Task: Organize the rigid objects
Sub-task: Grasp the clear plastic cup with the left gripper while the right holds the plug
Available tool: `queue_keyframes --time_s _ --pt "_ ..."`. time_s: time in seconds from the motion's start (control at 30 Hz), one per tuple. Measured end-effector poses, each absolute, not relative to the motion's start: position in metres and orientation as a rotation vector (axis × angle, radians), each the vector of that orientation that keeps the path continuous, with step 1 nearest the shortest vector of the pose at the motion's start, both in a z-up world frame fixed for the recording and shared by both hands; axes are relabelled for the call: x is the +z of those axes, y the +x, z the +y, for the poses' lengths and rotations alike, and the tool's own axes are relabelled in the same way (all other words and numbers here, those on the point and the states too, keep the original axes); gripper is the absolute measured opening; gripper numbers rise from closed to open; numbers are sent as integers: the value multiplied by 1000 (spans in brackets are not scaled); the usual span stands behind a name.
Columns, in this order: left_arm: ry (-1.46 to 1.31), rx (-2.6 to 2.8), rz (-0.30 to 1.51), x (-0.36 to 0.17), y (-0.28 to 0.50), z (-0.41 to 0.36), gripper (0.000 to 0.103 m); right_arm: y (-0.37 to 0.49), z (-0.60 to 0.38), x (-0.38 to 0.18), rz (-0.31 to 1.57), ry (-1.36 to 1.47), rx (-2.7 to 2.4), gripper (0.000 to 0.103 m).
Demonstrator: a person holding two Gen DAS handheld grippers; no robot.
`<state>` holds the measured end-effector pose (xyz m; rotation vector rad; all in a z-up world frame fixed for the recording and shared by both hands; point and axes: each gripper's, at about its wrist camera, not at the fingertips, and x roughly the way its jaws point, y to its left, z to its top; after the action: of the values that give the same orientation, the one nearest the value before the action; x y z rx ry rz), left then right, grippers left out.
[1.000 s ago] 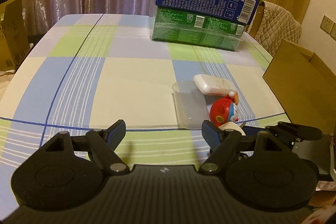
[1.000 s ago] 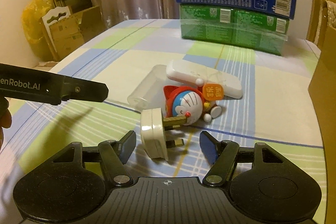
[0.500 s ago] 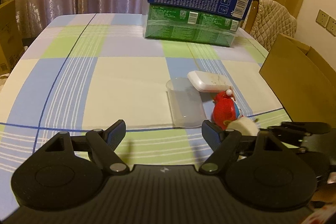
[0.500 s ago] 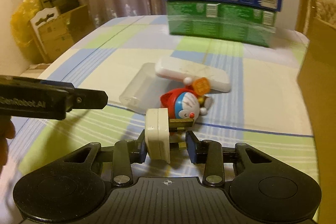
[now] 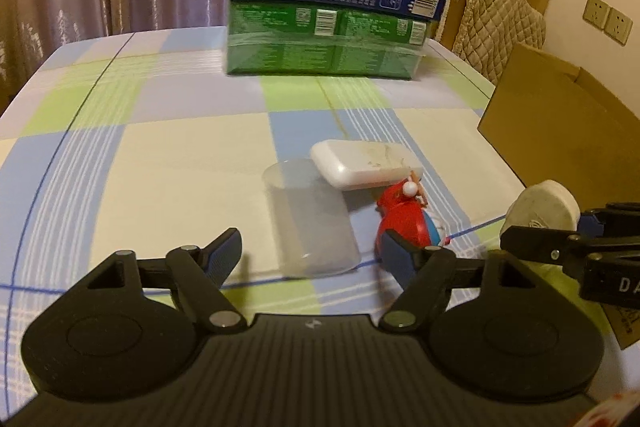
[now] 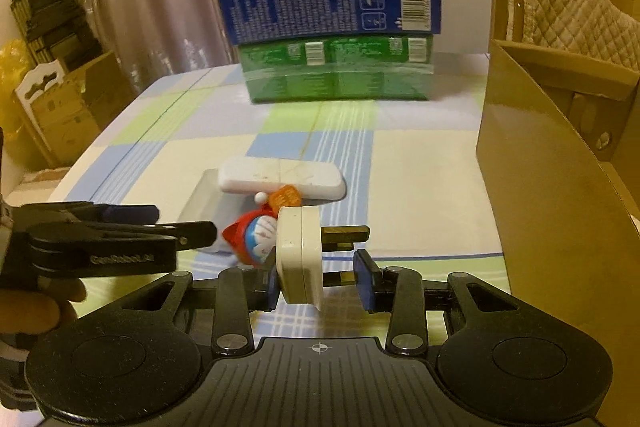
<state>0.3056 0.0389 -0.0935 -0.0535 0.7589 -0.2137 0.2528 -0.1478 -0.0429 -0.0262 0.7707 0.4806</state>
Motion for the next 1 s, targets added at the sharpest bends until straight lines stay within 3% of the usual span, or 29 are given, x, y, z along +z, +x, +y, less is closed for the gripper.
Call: queue_keyframes --time_s 0.17,0.3,0.37,0.7,0.8,1.0 --pt "28 -196 744 -99 310 27 61 259 -145 -48 795 -24 512 34" --pt "35 -176 771 -109 316 28 46 260 -143 -46 792 -20 536 34" --pt "37 -165 769 -110 313 29 45 259 -142 -44 785 -20 539 34" --pt "-12 -80 887 -97 238 42 44 266 -145 -35 792 29 551 34" --pt "25 -75 858 -94 228 40 53 266 -146 -34 793 33 552 34" --pt "102 -88 819 -97 241 32 54 267 -152 -34 793 29 534 34"
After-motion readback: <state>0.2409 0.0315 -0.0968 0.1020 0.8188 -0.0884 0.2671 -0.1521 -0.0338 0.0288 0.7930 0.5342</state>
